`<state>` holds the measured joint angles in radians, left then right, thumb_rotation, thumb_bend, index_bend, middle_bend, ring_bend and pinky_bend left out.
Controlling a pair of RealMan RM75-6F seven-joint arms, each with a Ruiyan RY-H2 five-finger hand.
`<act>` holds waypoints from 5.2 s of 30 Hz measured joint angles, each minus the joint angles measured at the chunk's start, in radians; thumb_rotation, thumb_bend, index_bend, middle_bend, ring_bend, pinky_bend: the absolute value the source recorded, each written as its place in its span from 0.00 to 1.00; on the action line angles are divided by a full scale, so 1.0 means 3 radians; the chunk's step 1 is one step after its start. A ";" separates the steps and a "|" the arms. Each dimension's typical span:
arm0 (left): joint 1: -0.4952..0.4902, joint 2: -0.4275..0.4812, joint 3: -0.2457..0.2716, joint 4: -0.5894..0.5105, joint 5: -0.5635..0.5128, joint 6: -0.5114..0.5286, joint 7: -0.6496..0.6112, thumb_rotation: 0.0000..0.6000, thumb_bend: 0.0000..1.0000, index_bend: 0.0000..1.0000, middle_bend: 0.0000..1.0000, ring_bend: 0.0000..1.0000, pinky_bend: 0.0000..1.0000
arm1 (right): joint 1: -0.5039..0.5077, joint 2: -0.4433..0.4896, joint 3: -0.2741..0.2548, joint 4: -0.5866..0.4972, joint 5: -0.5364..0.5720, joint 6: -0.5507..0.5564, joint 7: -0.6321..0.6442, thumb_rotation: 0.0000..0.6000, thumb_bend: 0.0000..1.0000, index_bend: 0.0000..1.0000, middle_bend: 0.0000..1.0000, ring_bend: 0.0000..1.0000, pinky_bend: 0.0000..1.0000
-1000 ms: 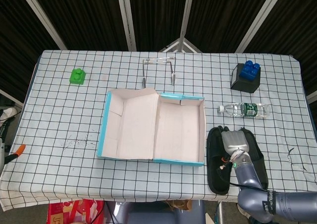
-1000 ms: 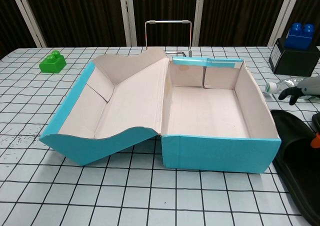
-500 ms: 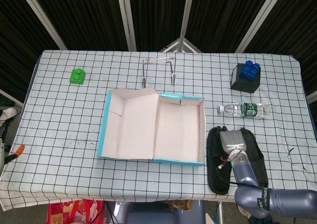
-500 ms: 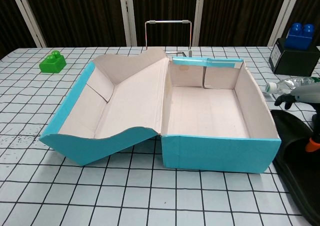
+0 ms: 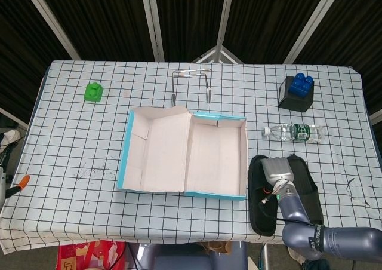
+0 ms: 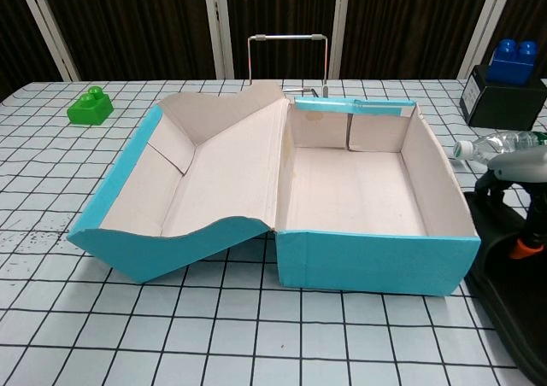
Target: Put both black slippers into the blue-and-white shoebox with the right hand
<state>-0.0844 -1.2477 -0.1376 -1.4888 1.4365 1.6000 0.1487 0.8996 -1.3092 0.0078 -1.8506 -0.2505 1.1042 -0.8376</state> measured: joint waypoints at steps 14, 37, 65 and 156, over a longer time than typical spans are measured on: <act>0.0005 0.0007 0.0010 -0.0028 0.0000 -0.0003 0.0018 1.00 0.25 0.19 0.00 0.00 0.12 | -0.0064 0.0327 0.0054 -0.0285 -0.0206 0.0129 0.0107 1.00 0.38 0.56 0.42 1.00 1.00; 0.0019 -0.0030 -0.0030 0.0070 0.0136 0.0197 -0.0201 1.00 0.25 0.18 0.00 0.00 0.12 | 0.0347 0.1218 0.0500 -0.0822 0.0466 0.0136 -0.0122 1.00 0.38 0.56 0.42 1.00 1.00; -0.0028 -0.0252 0.0006 0.0274 0.0332 0.0288 -0.0420 1.00 0.23 0.18 0.00 0.00 0.12 | -0.0310 0.0379 0.1171 -0.0258 -0.1703 0.0136 0.2201 1.00 0.38 0.62 0.42 1.00 1.00; -0.0047 -0.0254 -0.0070 0.0342 0.0145 0.0196 -0.0408 1.00 0.23 0.18 0.00 0.00 0.12 | -0.0198 -0.1618 0.0874 0.2143 -0.2517 -0.0790 0.2345 1.00 0.38 0.63 0.42 1.00 1.00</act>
<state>-0.0985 -1.3240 -0.1584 -1.3863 1.4800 1.6587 0.0263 0.8402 -1.7946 0.2700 -1.2077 -1.0056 0.8672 -0.1342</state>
